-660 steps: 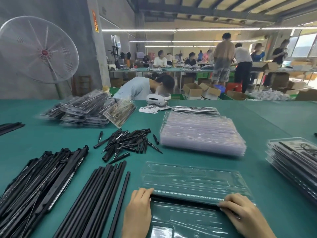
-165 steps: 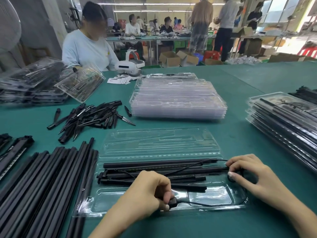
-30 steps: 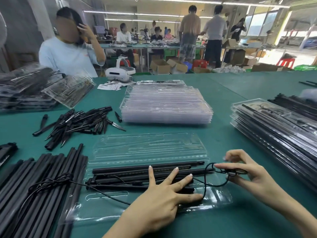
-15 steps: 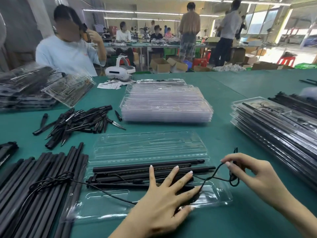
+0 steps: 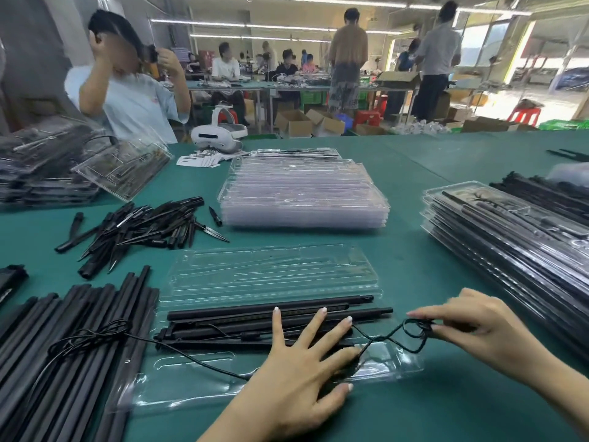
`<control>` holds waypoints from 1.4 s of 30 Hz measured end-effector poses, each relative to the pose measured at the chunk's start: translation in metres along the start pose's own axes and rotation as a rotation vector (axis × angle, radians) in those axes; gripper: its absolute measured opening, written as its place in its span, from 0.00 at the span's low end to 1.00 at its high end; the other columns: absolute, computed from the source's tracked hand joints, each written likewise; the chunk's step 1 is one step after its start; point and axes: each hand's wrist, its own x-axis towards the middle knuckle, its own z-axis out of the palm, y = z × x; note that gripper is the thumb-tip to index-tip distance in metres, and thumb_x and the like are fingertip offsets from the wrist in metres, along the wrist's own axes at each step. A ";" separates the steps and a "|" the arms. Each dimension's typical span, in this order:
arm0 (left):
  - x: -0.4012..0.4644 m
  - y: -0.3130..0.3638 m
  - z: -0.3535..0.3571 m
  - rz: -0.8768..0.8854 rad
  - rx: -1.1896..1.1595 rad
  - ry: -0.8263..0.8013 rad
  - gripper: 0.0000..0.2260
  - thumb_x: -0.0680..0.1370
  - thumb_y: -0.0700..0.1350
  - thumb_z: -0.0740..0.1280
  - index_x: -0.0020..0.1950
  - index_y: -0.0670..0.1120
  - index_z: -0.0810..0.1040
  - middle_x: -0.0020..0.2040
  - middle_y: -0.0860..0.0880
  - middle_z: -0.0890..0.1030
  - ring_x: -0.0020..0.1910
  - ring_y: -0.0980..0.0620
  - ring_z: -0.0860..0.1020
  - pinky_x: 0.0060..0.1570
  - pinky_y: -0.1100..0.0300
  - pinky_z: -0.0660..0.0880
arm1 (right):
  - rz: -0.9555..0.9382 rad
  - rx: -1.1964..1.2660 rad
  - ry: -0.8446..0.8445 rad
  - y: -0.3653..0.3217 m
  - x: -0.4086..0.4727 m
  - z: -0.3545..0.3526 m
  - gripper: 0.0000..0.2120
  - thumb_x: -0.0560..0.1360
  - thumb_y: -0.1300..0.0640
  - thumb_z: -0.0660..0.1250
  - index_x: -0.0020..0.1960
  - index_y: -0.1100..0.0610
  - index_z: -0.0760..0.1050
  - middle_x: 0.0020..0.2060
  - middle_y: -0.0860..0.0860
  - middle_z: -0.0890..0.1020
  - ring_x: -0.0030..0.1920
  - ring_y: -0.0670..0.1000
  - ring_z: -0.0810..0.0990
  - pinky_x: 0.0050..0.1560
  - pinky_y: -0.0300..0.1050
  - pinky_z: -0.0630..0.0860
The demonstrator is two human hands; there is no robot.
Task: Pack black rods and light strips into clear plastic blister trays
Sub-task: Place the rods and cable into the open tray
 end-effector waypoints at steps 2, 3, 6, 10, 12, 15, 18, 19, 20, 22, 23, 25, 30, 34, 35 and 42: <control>-0.001 0.001 -0.002 0.001 -0.021 -0.003 0.24 0.77 0.63 0.42 0.73 0.62 0.52 0.75 0.65 0.35 0.74 0.55 0.29 0.63 0.29 0.29 | -0.085 -0.094 -0.051 0.000 0.003 -0.002 0.15 0.76 0.39 0.60 0.48 0.43 0.84 0.28 0.40 0.69 0.33 0.43 0.66 0.37 0.37 0.65; -0.002 0.001 -0.002 0.007 -0.027 -0.005 0.22 0.78 0.62 0.43 0.73 0.64 0.53 0.75 0.65 0.35 0.74 0.54 0.29 0.63 0.29 0.28 | -0.108 -0.085 -0.073 0.000 0.004 0.000 0.18 0.75 0.37 0.58 0.47 0.43 0.84 0.31 0.40 0.69 0.34 0.41 0.66 0.38 0.38 0.64; -0.002 0.002 -0.002 0.020 -0.041 0.004 0.19 0.80 0.61 0.45 0.72 0.67 0.52 0.75 0.65 0.34 0.73 0.54 0.28 0.62 0.30 0.26 | -0.157 0.008 -0.102 -0.004 0.006 0.009 0.16 0.73 0.37 0.63 0.41 0.45 0.83 0.37 0.40 0.73 0.40 0.39 0.69 0.42 0.39 0.65; -0.003 0.000 -0.002 -0.006 -0.184 0.020 0.25 0.80 0.60 0.49 0.75 0.59 0.46 0.75 0.69 0.39 0.73 0.62 0.31 0.66 0.33 0.27 | -0.122 0.151 -0.061 -0.012 0.008 0.035 0.20 0.74 0.37 0.62 0.37 0.52 0.82 0.37 0.42 0.80 0.39 0.40 0.74 0.43 0.37 0.70; -0.003 -0.003 -0.004 -0.005 -0.290 0.024 0.25 0.81 0.58 0.52 0.74 0.52 0.47 0.75 0.68 0.44 0.72 0.66 0.33 0.67 0.38 0.26 | -0.062 0.217 -0.009 -0.017 0.009 0.047 0.23 0.74 0.35 0.61 0.40 0.52 0.84 0.32 0.44 0.80 0.35 0.42 0.75 0.39 0.38 0.71; -0.003 -0.006 -0.009 -0.003 -0.477 0.034 0.22 0.81 0.56 0.54 0.71 0.51 0.50 0.75 0.67 0.52 0.71 0.73 0.39 0.67 0.44 0.24 | 0.013 0.303 0.032 -0.024 0.009 0.064 0.23 0.72 0.33 0.62 0.43 0.50 0.84 0.28 0.46 0.77 0.33 0.42 0.73 0.36 0.37 0.70; -0.003 -0.007 -0.010 -0.017 -0.550 0.054 0.24 0.81 0.56 0.55 0.73 0.55 0.49 0.75 0.67 0.55 0.71 0.74 0.42 0.67 0.45 0.24 | -0.032 0.278 -0.022 -0.029 0.011 0.072 0.18 0.72 0.37 0.64 0.44 0.48 0.85 0.29 0.43 0.73 0.36 0.38 0.70 0.37 0.30 0.66; -0.002 -0.006 -0.009 -0.024 -0.541 0.062 0.24 0.81 0.58 0.55 0.73 0.56 0.48 0.75 0.67 0.56 0.72 0.73 0.41 0.68 0.44 0.24 | -0.063 0.252 -0.021 -0.029 0.012 0.074 0.15 0.73 0.39 0.65 0.44 0.48 0.85 0.31 0.43 0.73 0.37 0.38 0.70 0.38 0.30 0.67; -0.002 -0.005 -0.008 -0.032 -0.526 0.071 0.24 0.81 0.60 0.54 0.74 0.58 0.49 0.74 0.68 0.55 0.72 0.73 0.40 0.68 0.43 0.25 | -0.084 0.236 -0.006 -0.030 0.013 0.075 0.13 0.73 0.41 0.68 0.44 0.49 0.85 0.33 0.44 0.74 0.38 0.38 0.70 0.39 0.31 0.68; -0.001 -0.002 -0.006 -0.048 -0.484 0.096 0.24 0.79 0.64 0.52 0.73 0.61 0.51 0.74 0.70 0.53 0.71 0.73 0.38 0.68 0.42 0.26 | -0.090 0.237 0.025 -0.032 0.012 0.077 0.09 0.70 0.47 0.72 0.45 0.51 0.85 0.34 0.44 0.73 0.38 0.38 0.70 0.39 0.30 0.68; 0.000 -0.001 -0.006 -0.054 -0.467 0.107 0.22 0.78 0.65 0.51 0.71 0.62 0.54 0.73 0.71 0.52 0.71 0.73 0.38 0.68 0.42 0.26 | -0.092 0.240 0.036 -0.033 0.010 0.079 0.09 0.69 0.50 0.73 0.46 0.52 0.85 0.34 0.42 0.72 0.37 0.37 0.70 0.39 0.28 0.67; 0.001 0.000 -0.005 -0.066 -0.456 0.122 0.20 0.79 0.65 0.51 0.69 0.64 0.58 0.72 0.73 0.53 0.71 0.73 0.37 0.68 0.42 0.25 | -0.059 0.255 0.046 -0.033 0.005 0.083 0.08 0.68 0.51 0.75 0.44 0.53 0.82 0.33 0.38 0.71 0.34 0.36 0.69 0.37 0.26 0.66; 0.003 0.002 -0.005 -0.123 -0.487 0.155 0.24 0.79 0.61 0.56 0.74 0.61 0.59 0.65 0.75 0.67 0.73 0.70 0.41 0.69 0.43 0.25 | -0.089 0.036 0.097 -0.037 0.006 0.086 0.17 0.71 0.45 0.69 0.31 0.54 0.72 0.29 0.43 0.73 0.32 0.43 0.70 0.34 0.36 0.67; 0.005 0.002 -0.006 -0.155 -0.533 0.169 0.10 0.78 0.58 0.61 0.57 0.58 0.72 0.69 0.73 0.60 0.75 0.65 0.46 0.69 0.43 0.26 | -0.172 0.020 -0.045 -0.022 0.002 0.073 0.15 0.77 0.41 0.62 0.39 0.48 0.81 0.44 0.43 0.76 0.43 0.43 0.70 0.45 0.42 0.67; 0.005 0.003 -0.007 -0.168 -0.547 0.161 0.09 0.77 0.58 0.63 0.55 0.57 0.72 0.71 0.71 0.61 0.76 0.64 0.47 0.69 0.43 0.26 | -0.151 0.046 -0.107 -0.017 -0.001 0.067 0.14 0.77 0.40 0.61 0.44 0.46 0.83 0.46 0.42 0.75 0.44 0.42 0.69 0.47 0.43 0.66; 0.004 0.013 -0.022 -0.154 -0.297 0.179 0.09 0.77 0.58 0.64 0.49 0.57 0.80 0.73 0.63 0.65 0.75 0.59 0.56 0.71 0.35 0.38 | -0.136 0.014 -0.180 -0.015 0.004 0.050 0.14 0.73 0.35 0.61 0.45 0.38 0.83 0.40 0.41 0.74 0.42 0.38 0.67 0.45 0.40 0.64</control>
